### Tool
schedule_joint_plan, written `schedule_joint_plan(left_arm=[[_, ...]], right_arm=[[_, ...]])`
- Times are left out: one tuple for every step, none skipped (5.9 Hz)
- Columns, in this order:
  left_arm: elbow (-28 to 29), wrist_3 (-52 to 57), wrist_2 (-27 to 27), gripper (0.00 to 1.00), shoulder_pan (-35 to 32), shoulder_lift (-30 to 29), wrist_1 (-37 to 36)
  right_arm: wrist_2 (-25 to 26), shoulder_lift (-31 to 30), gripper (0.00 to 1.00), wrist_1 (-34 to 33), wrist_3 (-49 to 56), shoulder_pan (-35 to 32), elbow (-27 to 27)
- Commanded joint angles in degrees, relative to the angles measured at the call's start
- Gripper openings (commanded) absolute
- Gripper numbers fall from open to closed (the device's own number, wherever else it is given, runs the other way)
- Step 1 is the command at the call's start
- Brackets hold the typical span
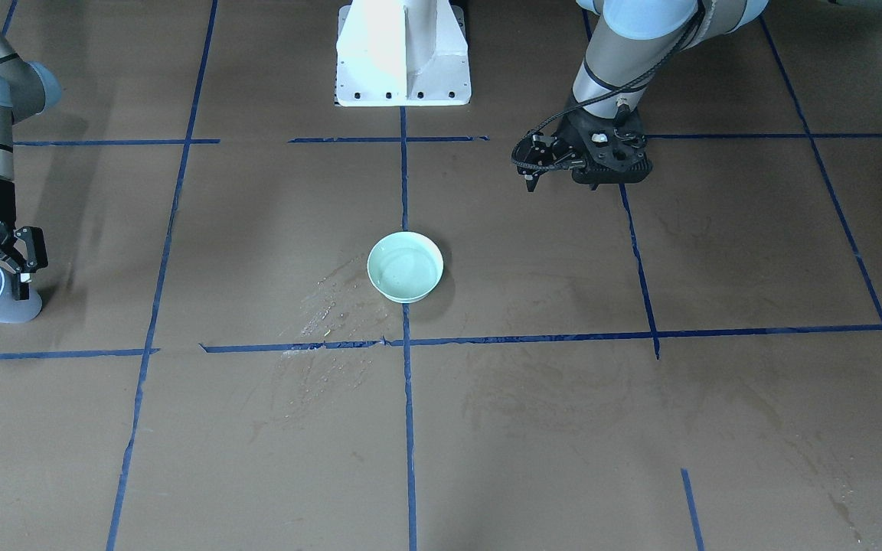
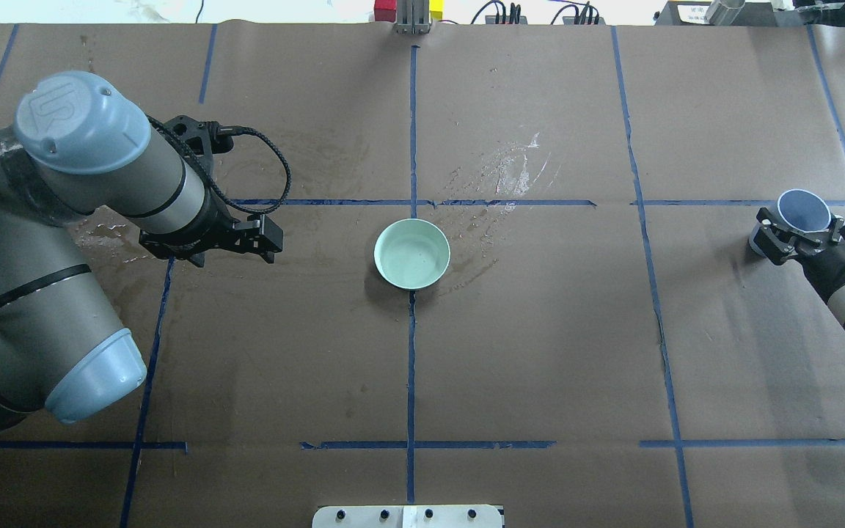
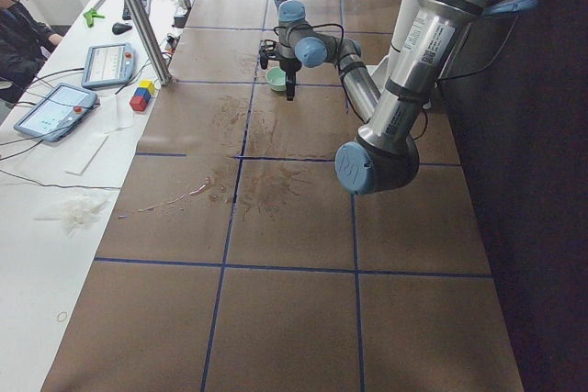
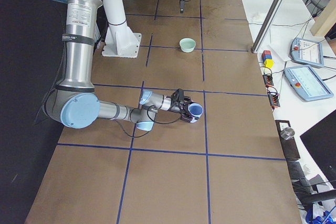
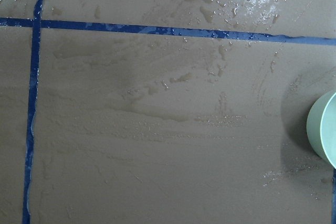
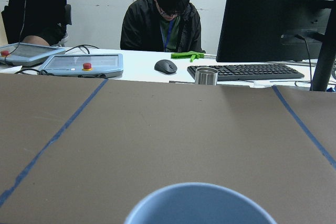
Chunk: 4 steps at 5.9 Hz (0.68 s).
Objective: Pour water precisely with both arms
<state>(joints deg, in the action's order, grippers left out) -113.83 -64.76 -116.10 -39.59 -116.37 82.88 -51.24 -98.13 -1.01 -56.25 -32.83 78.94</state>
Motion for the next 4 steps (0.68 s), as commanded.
schedule_joint_plan(left_arm=[[0.10, 0.16, 0.00, 1.00, -0.05, 0.00, 0.00], [0.10, 0.16, 0.00, 1.00, -0.05, 0.00, 0.00], [0.10, 0.07, 0.00, 1.00, -0.05, 0.00, 0.00], [0.02, -0.01, 0.00, 1.00, -0.05, 0.00, 0.00]], right_arm=[[0.52, -1.44, 1.00, 2.57, 0.00, 0.05, -0.10], [0.53, -1.63, 1.00, 3.29, 0.09, 0.05, 0.34], [0.61, -1.63, 1.00, 3.29, 0.09, 0.05, 0.95], [0.44, -1.72, 1.00, 3.29, 1.05, -0.13, 2.26]])
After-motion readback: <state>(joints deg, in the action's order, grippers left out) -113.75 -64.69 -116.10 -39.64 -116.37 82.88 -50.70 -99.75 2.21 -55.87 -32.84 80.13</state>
